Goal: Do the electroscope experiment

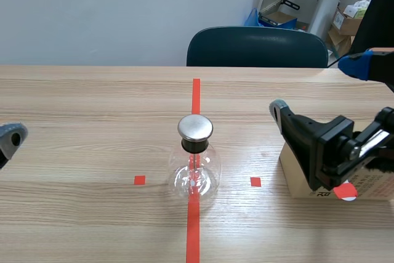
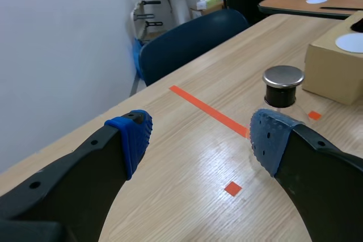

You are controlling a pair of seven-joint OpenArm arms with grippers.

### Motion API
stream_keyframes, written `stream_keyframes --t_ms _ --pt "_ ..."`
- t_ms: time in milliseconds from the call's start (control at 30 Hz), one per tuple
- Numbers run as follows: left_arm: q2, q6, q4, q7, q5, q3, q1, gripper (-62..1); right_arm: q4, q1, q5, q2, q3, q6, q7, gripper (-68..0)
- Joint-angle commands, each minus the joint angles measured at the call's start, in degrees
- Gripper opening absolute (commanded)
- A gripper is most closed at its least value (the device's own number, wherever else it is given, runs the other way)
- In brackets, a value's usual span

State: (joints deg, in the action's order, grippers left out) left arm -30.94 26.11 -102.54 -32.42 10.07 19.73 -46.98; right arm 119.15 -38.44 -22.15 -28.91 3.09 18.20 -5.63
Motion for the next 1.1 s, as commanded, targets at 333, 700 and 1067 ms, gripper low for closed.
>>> stream_keyframes --t_ms 333,700,1067 --pt "-3.5 0.6 -0.3 2.7 0.7 -7.1 0.2 -22.2 0.0 0.5 -0.6 0.0 0.2 -0.2 -1.2 0.4" --pt "-3.0 0.6 -0.3 3.6 0.0 -7.1 0.2 -22.1 0.0 0.5 -0.6 0.0 0.2 -0.2 -1.1 0.4" --pt "-3.0 0.6 -0.3 3.6 -0.4 -7.1 0.2 -22.1 0.0 0.5 -0.5 0.0 0.2 -0.2 -1.1 0.4"
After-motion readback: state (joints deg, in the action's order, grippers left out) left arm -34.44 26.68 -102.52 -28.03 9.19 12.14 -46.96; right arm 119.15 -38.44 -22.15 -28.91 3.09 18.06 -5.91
